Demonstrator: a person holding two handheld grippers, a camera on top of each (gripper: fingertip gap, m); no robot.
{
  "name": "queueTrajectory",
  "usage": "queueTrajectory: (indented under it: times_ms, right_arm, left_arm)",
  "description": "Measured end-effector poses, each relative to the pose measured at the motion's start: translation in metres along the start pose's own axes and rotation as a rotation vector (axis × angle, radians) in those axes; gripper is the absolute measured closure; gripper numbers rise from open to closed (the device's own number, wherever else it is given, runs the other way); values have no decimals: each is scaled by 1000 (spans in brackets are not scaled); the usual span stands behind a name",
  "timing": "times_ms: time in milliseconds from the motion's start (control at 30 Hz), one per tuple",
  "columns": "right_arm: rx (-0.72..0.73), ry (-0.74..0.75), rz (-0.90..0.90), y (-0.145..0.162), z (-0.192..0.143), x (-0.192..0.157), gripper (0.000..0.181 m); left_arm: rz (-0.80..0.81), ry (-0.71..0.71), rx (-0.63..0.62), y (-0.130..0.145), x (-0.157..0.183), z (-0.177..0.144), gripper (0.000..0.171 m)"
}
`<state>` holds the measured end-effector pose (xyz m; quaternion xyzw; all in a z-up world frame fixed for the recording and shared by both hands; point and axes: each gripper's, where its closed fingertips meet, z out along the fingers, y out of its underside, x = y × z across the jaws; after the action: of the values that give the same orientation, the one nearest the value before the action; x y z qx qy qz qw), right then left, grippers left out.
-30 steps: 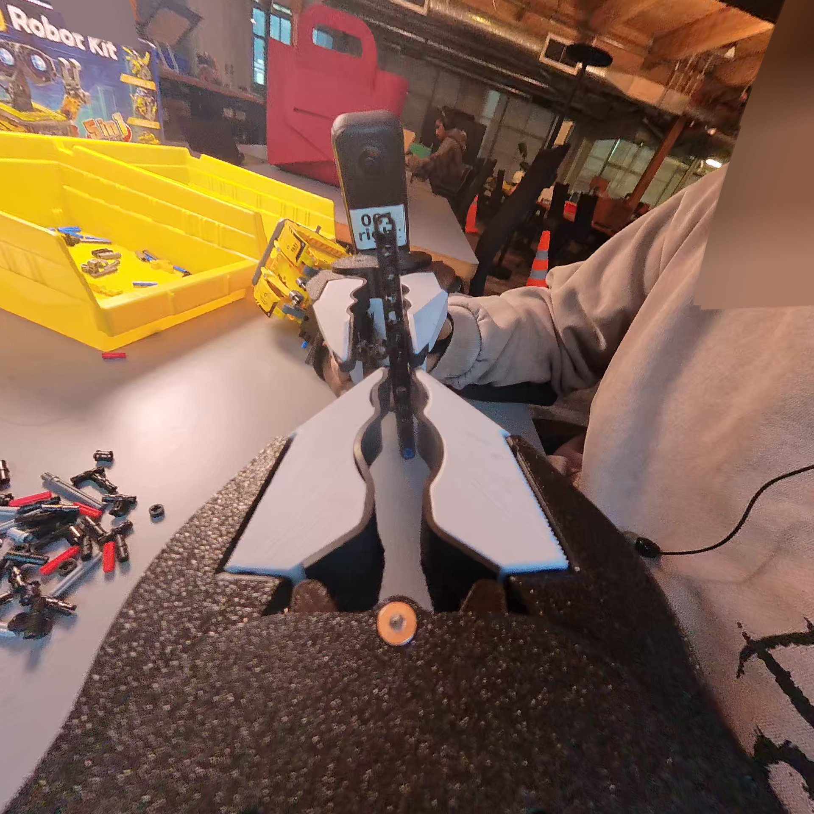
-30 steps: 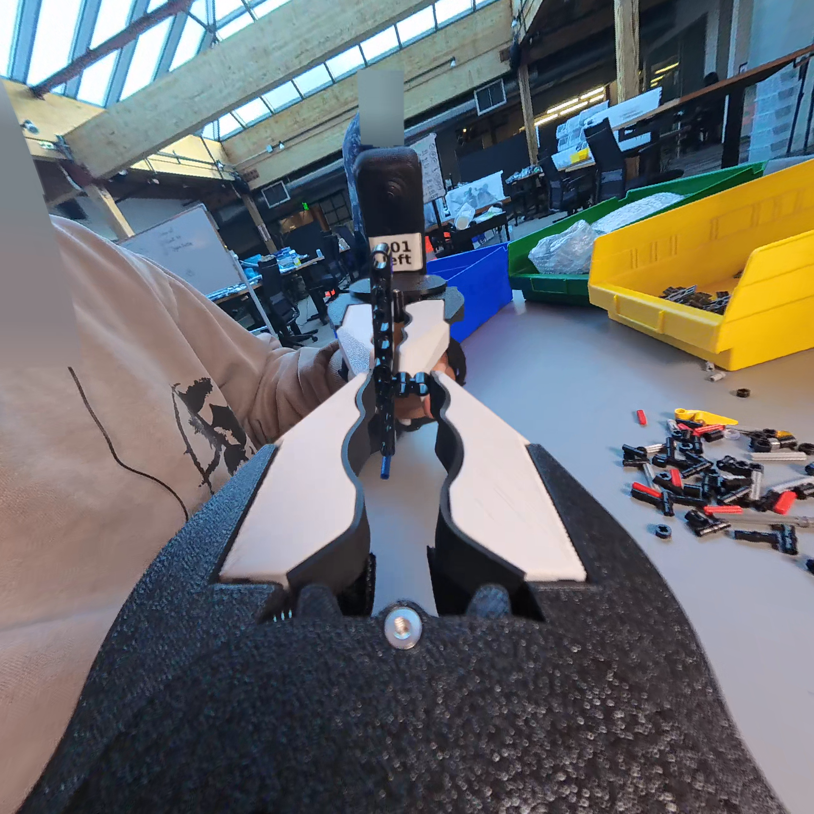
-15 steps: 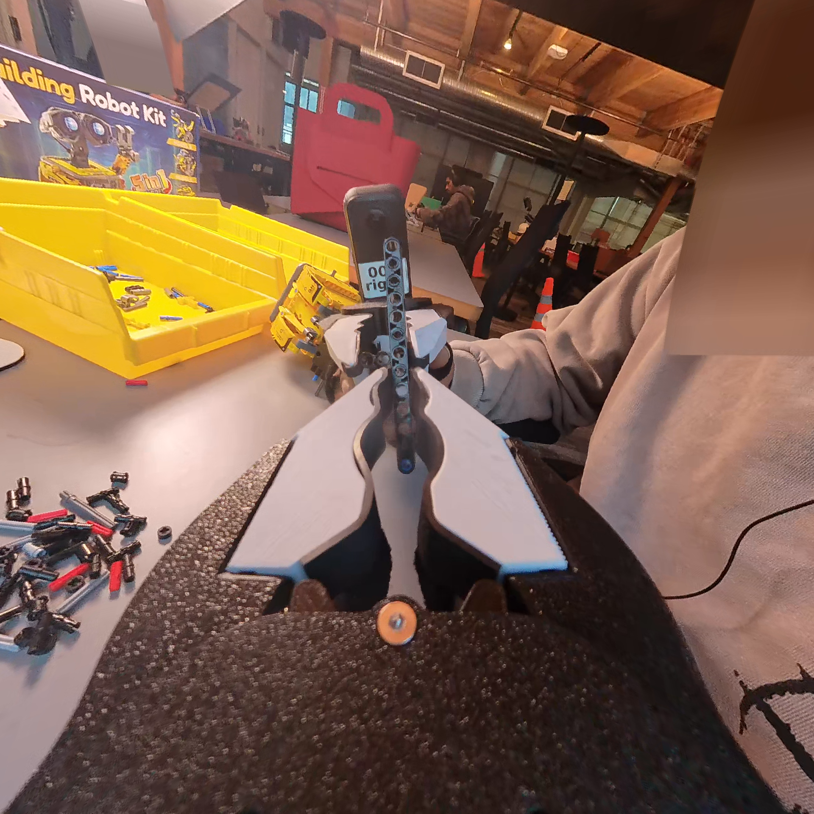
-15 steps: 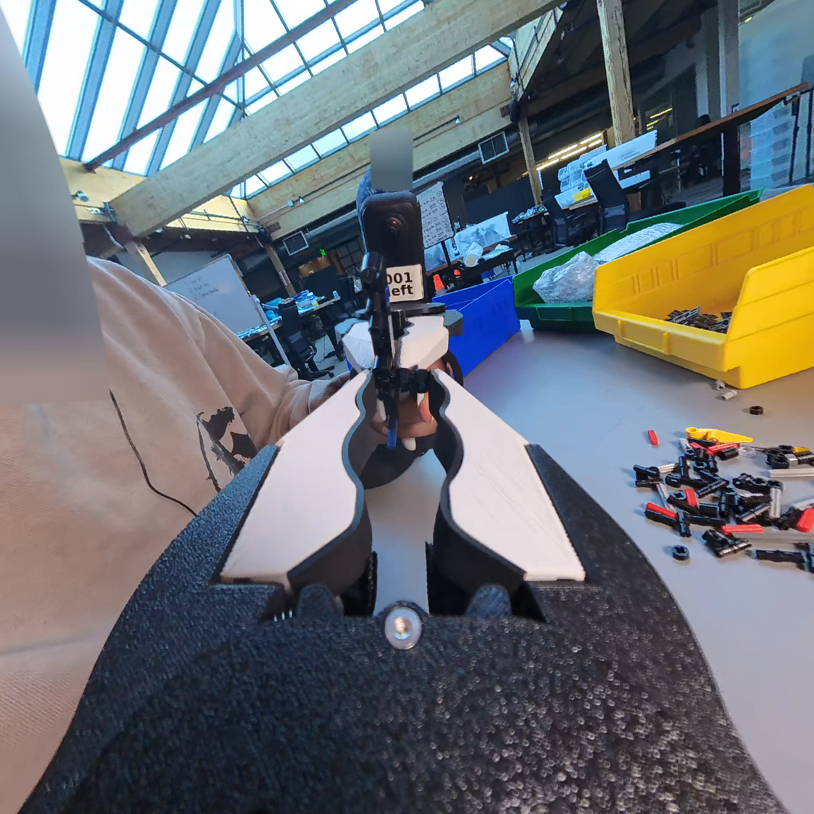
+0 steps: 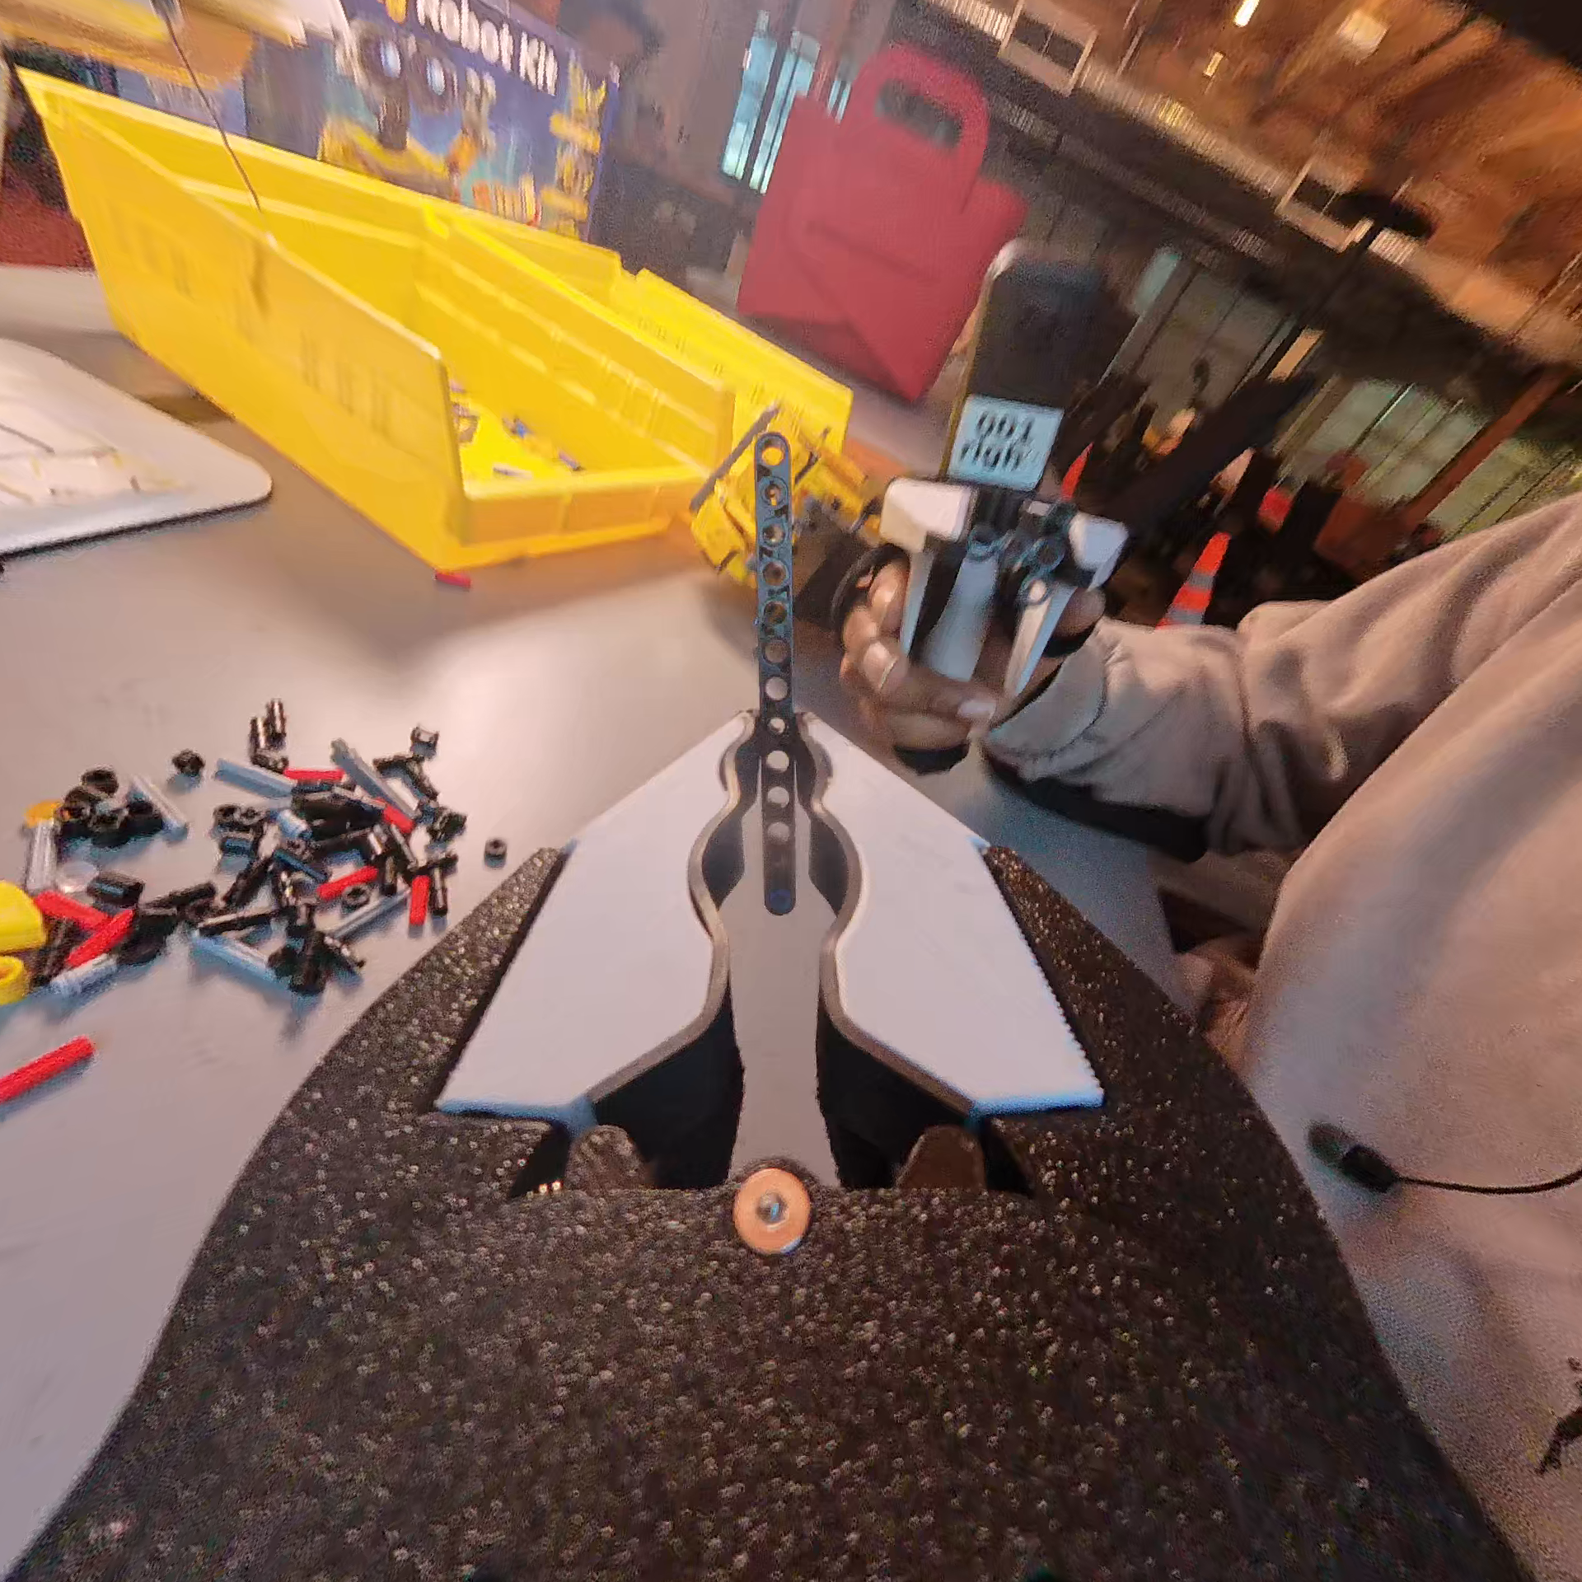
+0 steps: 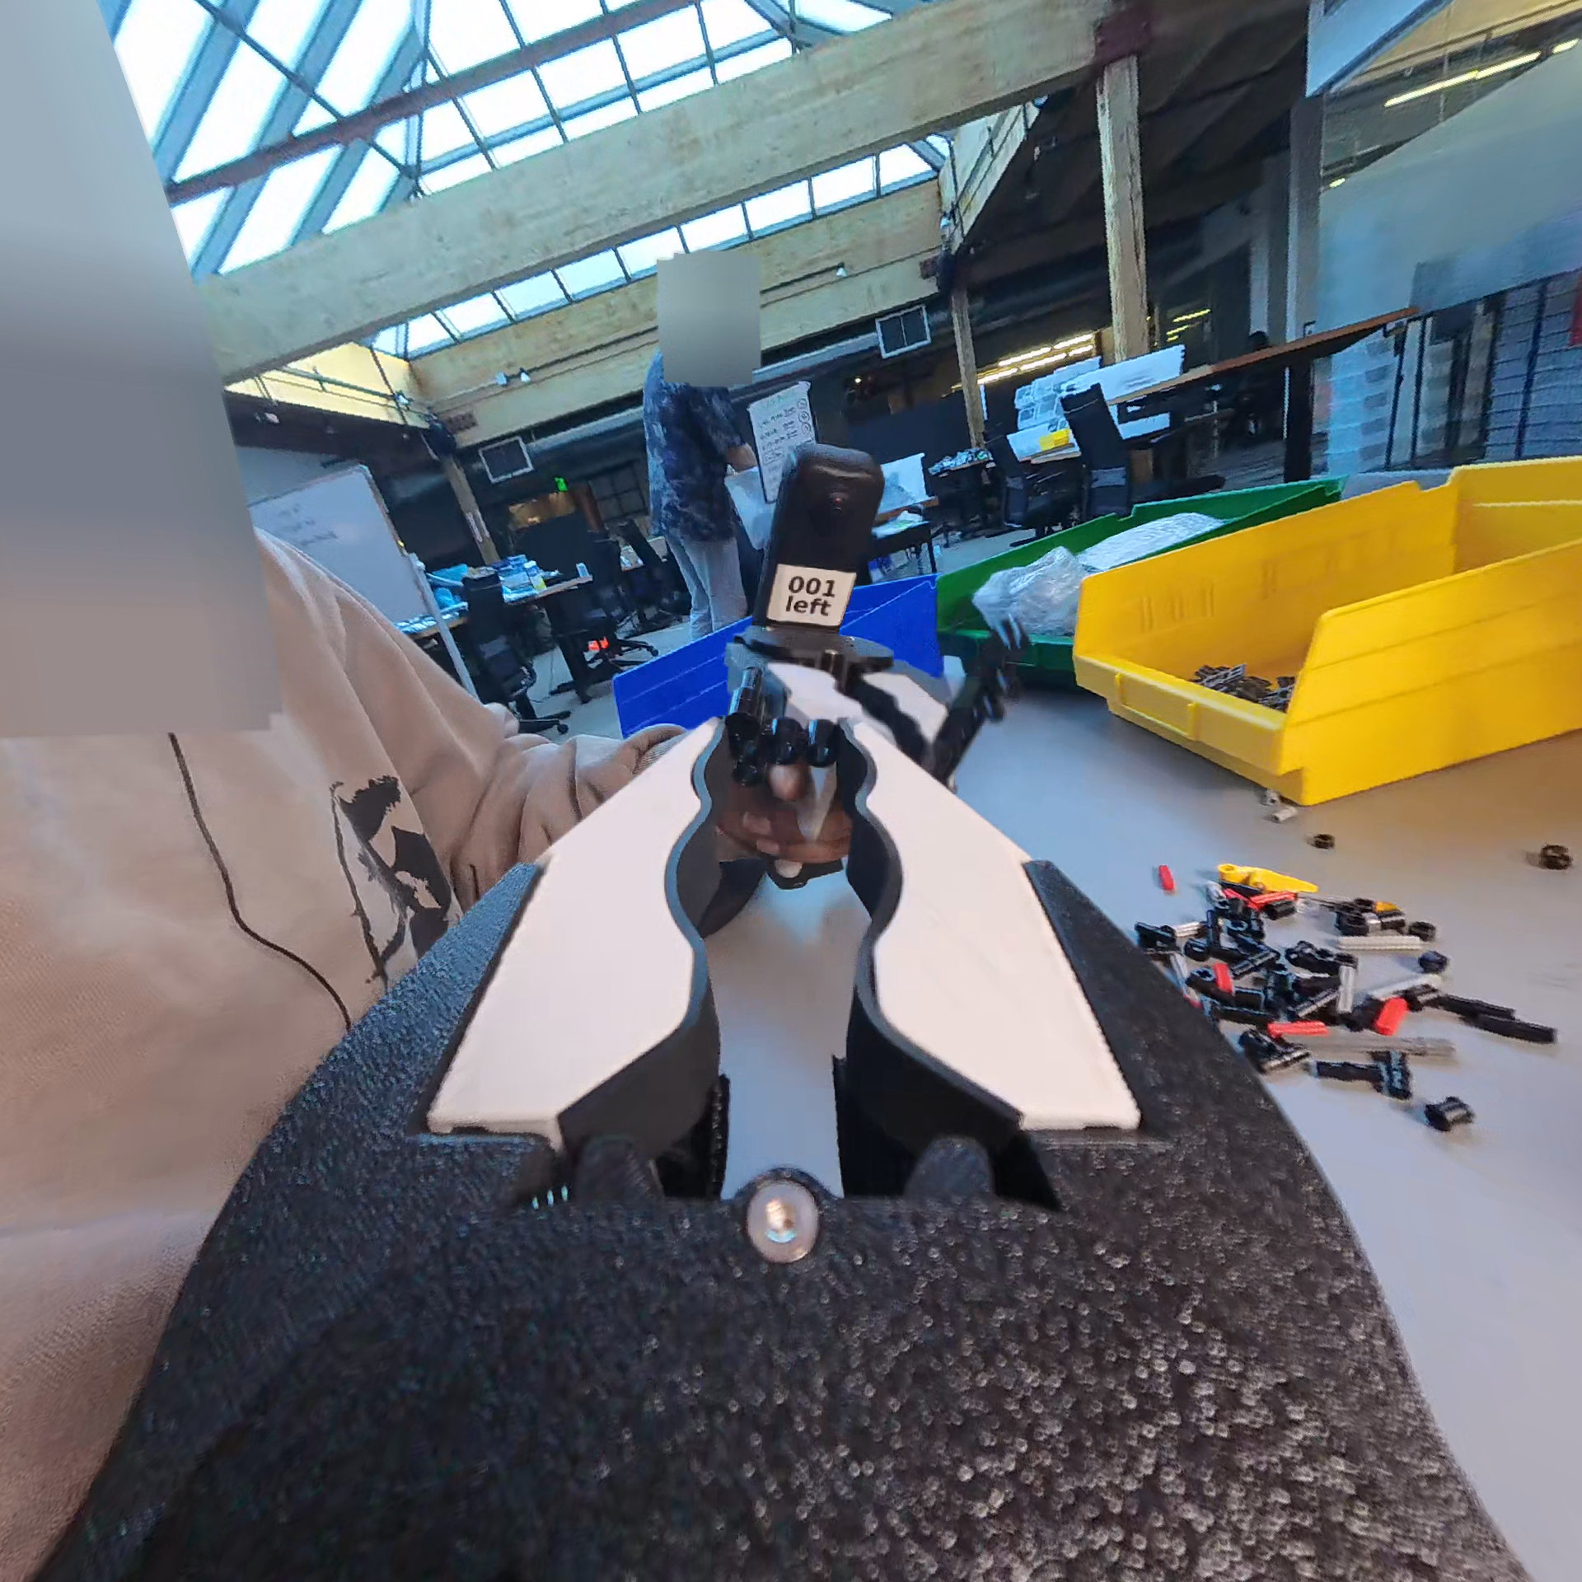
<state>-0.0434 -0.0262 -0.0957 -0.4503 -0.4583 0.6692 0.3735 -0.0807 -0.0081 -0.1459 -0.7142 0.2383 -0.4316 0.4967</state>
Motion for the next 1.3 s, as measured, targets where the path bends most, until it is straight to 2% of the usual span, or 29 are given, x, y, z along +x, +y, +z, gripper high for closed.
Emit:
queueTrajectory:
  times_ms: [200,300,367,400,500,567,700,833,1100,1300]
  right_arm:
    - [-69,55,-109,8,-2,4,159]
    - [-136,85,-168,19,0,7,159]
    - [-177,107,-208,25,1,10,159]
    - [-200,120,-233,29,1,11,158]
    - [-273,170,-328,39,1,18,159]
    - [-324,206,-413,46,2,21,159]
    - [-400,236,-570,56,6,20,159]
    - [-430,223,-607,62,9,15,159]
    - [-396,210,-599,54,8,11,159]
    - [-408,209,-645,53,8,8,159]
  left_arm:
    - [97,-106,-403,73,-13,20,165]
    - [137,-118,-488,88,-14,21,163]
    - [124,-96,-462,82,-11,20,151]
    - [94,-58,-411,73,-5,18,146]
    - [-72,134,-148,24,21,9,143]
    - [-156,224,-50,7,31,3,145]
    - [-231,311,-68,12,44,8,148]
    - [-252,331,-91,17,45,10,166]
    - [-217,346,-87,15,50,8,167]
    - [-250,381,-67,13,54,9,164]
